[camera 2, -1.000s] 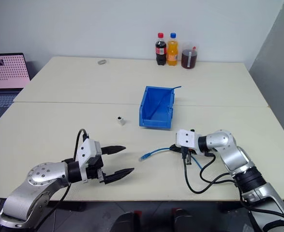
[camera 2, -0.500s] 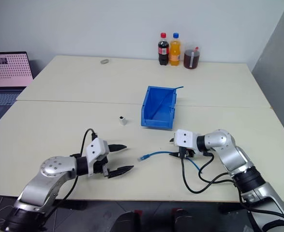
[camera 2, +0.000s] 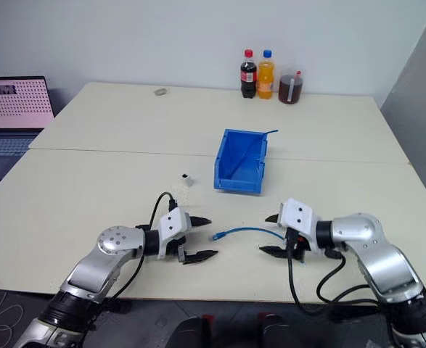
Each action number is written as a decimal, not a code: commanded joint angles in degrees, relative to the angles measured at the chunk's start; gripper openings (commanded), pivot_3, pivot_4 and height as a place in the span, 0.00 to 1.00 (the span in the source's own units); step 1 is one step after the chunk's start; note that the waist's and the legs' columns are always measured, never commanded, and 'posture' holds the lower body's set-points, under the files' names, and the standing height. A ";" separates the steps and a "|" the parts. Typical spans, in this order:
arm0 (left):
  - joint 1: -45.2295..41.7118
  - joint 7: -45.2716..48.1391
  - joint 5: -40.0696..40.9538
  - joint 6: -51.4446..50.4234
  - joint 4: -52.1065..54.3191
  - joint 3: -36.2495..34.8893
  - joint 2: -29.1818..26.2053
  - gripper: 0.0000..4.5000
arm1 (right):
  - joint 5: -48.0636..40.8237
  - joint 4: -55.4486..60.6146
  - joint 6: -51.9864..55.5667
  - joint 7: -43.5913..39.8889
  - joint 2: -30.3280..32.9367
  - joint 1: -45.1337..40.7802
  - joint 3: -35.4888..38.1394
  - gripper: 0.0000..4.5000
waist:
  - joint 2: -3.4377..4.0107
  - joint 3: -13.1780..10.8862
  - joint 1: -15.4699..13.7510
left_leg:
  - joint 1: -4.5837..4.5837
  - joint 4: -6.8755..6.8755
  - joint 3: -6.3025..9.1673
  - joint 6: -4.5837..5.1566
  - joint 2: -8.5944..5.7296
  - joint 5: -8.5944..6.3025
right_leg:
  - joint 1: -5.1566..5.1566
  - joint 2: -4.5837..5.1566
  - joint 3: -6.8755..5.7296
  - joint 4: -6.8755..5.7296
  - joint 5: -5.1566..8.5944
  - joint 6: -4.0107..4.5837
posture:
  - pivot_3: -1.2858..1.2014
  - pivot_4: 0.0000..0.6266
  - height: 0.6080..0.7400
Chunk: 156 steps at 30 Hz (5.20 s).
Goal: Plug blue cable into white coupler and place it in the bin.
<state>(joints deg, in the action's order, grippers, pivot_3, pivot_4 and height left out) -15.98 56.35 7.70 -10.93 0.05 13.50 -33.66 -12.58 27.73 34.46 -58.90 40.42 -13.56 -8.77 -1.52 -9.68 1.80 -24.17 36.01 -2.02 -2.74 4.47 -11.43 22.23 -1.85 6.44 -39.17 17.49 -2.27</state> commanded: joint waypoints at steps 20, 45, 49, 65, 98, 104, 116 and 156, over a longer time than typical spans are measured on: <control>-0.54 -0.35 -0.30 -8.44 1.79 0.34 -1.27 0.09 | -10.20 10.04 7.64 8.06 0.44 2.26 6.13 0.82 | -0.01 0.09 0.07 | 0.09 0.02 0.04 0.00 0.01 0.00 | -0.07 0.00 -0.02 -0.02 -0.04 -0.10 | 0.52 0.24 1.00; -7.95 -0.15 37.23 -37.08 13.29 -12.82 9.21 0.05 | -35.55 11.34 16.30 31.35 -22.16 10.04 15.27 0.82 | -0.03 0.08 0.16 | -0.29 0.09 0.57 -0.01 0.00 0.01 | -0.02 -0.03 -0.58 0.01 -0.01 -0.04 | 0.52 0.24 1.00; -8.14 -1.66 40.66 -39.99 13.37 -14.43 9.46 0.05 | -40.00 9.64 16.42 32.51 -23.89 9.01 17.05 0.82 | -0.03 0.08 0.14 | -0.29 0.07 0.57 -0.01 0.01 0.01 | -0.01 -0.03 -0.59 0.03 0.01 -0.01 | 0.52 0.24 1.00; -8.05 -3.65 45.61 -43.61 13.32 -16.32 8.25 0.05 | -46.81 4.06 16.34 33.54 -25.89 3.10 13.99 0.75 | -0.03 0.08 0.17 | -0.33 0.04 0.59 -0.01 0.01 0.01 | 0.02 -0.04 -0.62 0.03 0.04 0.04 | 0.52 0.24 1.00; -4.60 -3.19 47.31 -42.58 12.45 -19.59 6.15 0.53 | -49.64 1.37 17.29 29.46 -23.47 -1.01 8.69 0.02 | -0.02 0.07 0.19 | -0.38 0.03 0.59 -0.01 0.03 0.01 | 0.07 -0.03 -0.65 0.06 0.05 0.05 | 0.52 0.24 1.00; 6.39 -0.95 38.06 -35.42 16.79 -19.53 -2.53 0.78 | -47.45 0.27 15.46 29.93 -23.20 -0.76 9.36 0.02 | -0.01 0.07 0.80 | -0.38 -0.01 0.58 -0.01 0.06 0.01 | 0.09 -0.03 -0.64 0.07 0.06 0.09 | 0.52 0.24 1.00; 4.82 -16.16 15.37 -12.30 2.54 -20.52 -0.83 0.92 | -45.49 -1.06 13.58 29.58 -22.29 -0.78 8.97 0.02 | -0.03 0.05 0.04 | -0.39 -0.04 0.60 -0.01 0.06 0.01 | 0.10 0.04 -0.74 0.08 0.09 0.15 | 0.52 0.24 1.00; -37.06 -11.09 -4.75 8.63 -61.15 -11.20 9.76 0.47 | -43.00 0.09 13.02 30.36 -22.35 -0.96 7.57 0.01 | -0.06 0.05 -0.07 | -0.64 0.01 0.65 -0.01 -0.01 0.01 | 0.20 -0.02 -0.85 0.06 0.06 0.17 | 0.52 0.24 1.00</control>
<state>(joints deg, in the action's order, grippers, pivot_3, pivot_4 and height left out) -52.54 45.62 3.75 -3.00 -60.54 2.49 -24.45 -55.19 25.29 47.98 -28.19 17.70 -14.06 -1.38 -1.58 -9.63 1.73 -24.81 36.01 -1.37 -2.75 4.46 -11.42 22.43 -1.87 5.59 -39.10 17.55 -2.10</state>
